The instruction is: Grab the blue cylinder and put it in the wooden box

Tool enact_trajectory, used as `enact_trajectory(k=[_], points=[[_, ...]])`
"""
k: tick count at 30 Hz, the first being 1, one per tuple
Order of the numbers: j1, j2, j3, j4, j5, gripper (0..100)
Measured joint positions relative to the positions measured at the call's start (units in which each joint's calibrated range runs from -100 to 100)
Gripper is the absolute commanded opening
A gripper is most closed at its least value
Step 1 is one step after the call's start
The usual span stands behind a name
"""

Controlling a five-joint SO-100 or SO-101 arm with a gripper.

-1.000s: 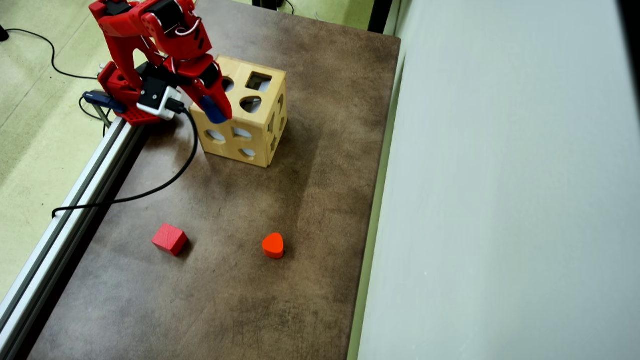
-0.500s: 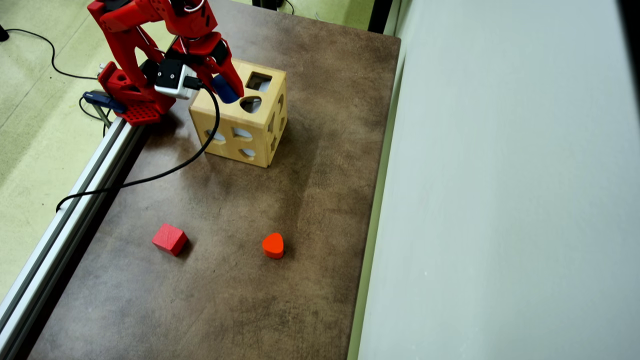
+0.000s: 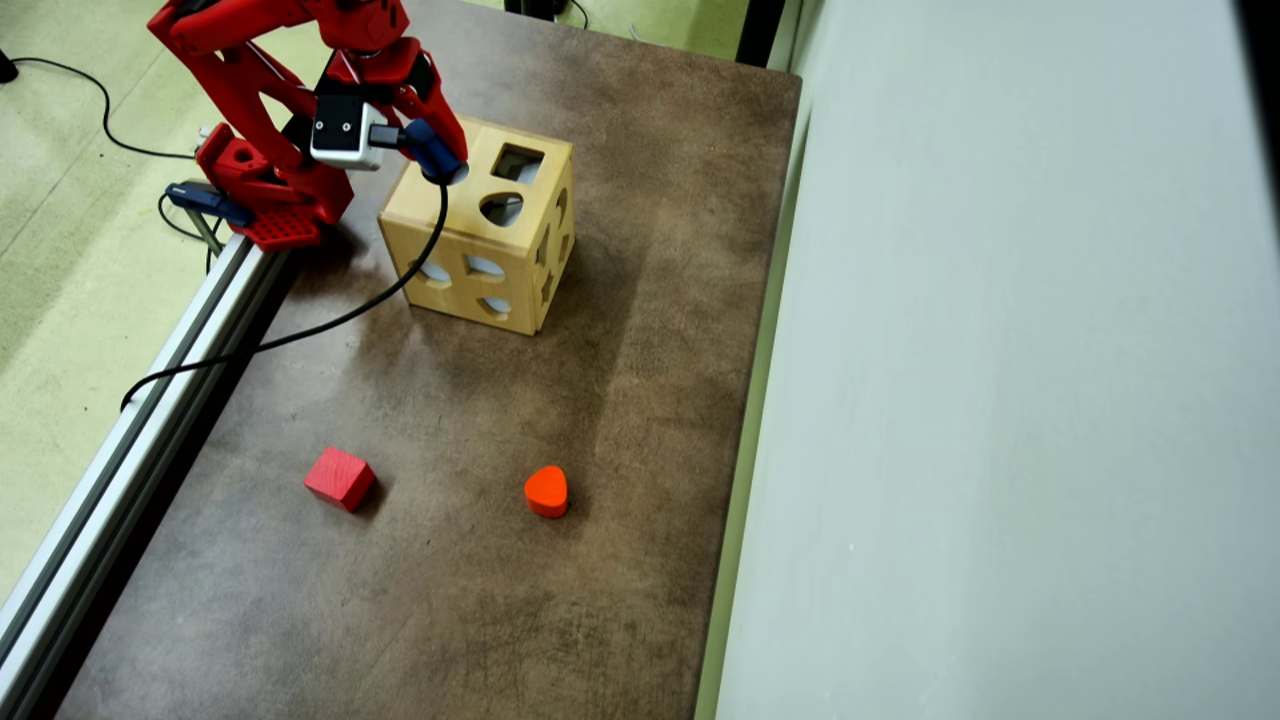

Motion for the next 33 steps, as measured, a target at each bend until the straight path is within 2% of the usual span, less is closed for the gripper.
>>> enact_trajectory(k=[18, 24, 33], points=[[-0.1, 0.0, 0.2, 0.0, 0.0, 14], [-3.7, 1.4, 0.2, 0.0, 0.0, 14], [-4.3, 3.1, 0.2, 0.0, -1.0, 14]])
